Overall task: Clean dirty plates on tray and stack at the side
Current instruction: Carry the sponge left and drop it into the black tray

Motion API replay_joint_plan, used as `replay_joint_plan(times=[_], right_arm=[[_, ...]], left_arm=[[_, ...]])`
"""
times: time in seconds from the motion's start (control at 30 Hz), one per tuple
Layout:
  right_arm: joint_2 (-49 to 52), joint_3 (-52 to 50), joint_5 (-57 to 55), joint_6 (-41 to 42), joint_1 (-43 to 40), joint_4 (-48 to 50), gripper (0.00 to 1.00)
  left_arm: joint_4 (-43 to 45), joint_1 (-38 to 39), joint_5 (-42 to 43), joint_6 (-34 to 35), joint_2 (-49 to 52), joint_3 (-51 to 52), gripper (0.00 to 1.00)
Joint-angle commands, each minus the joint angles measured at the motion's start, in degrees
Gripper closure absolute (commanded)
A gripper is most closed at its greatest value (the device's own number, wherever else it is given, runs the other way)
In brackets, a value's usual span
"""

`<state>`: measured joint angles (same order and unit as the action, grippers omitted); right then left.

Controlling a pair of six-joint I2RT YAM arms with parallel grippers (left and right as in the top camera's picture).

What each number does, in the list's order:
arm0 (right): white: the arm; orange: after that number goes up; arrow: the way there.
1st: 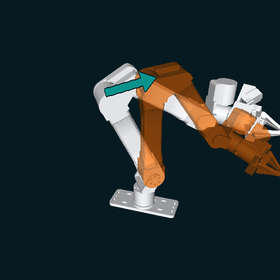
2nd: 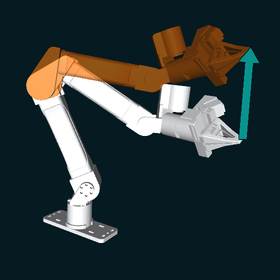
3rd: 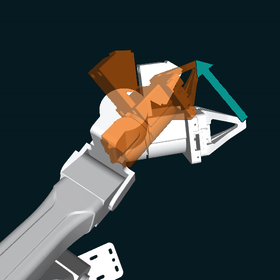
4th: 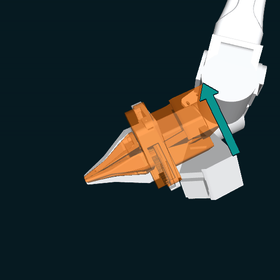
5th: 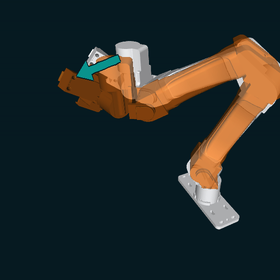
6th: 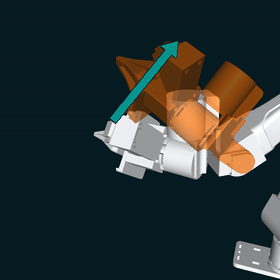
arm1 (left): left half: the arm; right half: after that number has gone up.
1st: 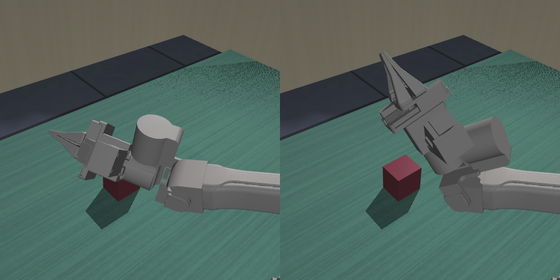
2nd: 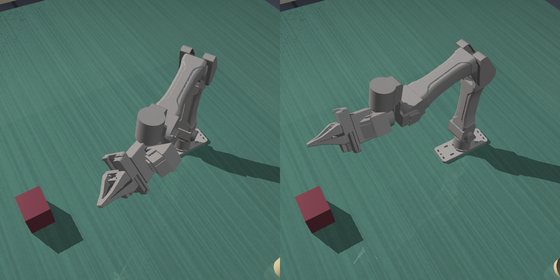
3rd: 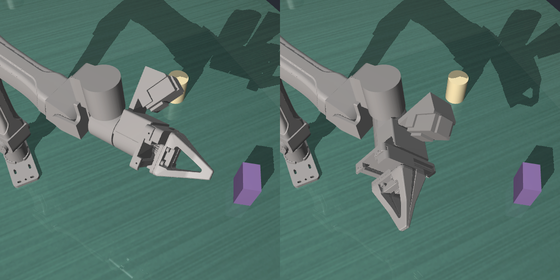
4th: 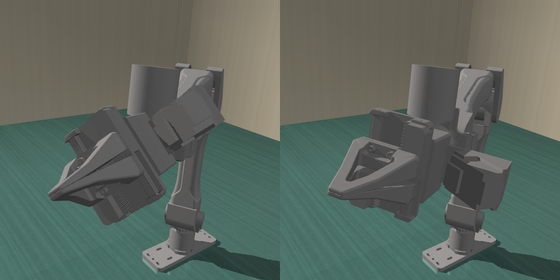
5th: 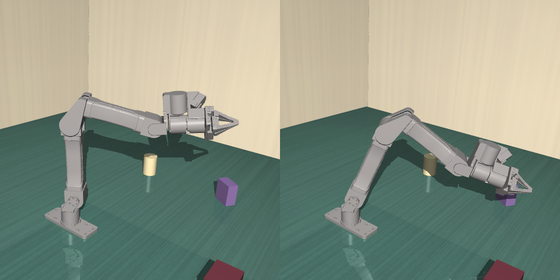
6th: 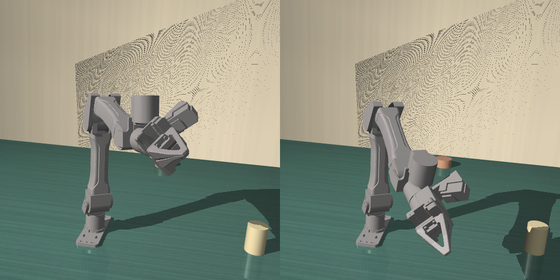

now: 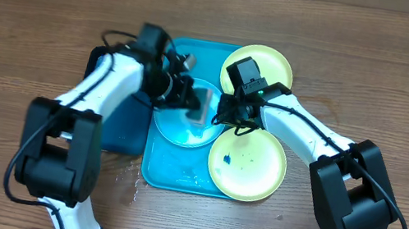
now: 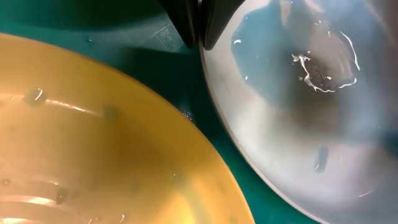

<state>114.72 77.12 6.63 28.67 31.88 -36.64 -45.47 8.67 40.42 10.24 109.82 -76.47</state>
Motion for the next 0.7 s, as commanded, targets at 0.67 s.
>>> replay_joint_plan(times=[0.67], right_arm=[[0.1, 0.6, 0.7, 0.0, 0.2, 0.4, 0.96]], left_arm=[[-13.0, -12.6, -41.4, 2.7, -7.0, 2.9, 0.96]])
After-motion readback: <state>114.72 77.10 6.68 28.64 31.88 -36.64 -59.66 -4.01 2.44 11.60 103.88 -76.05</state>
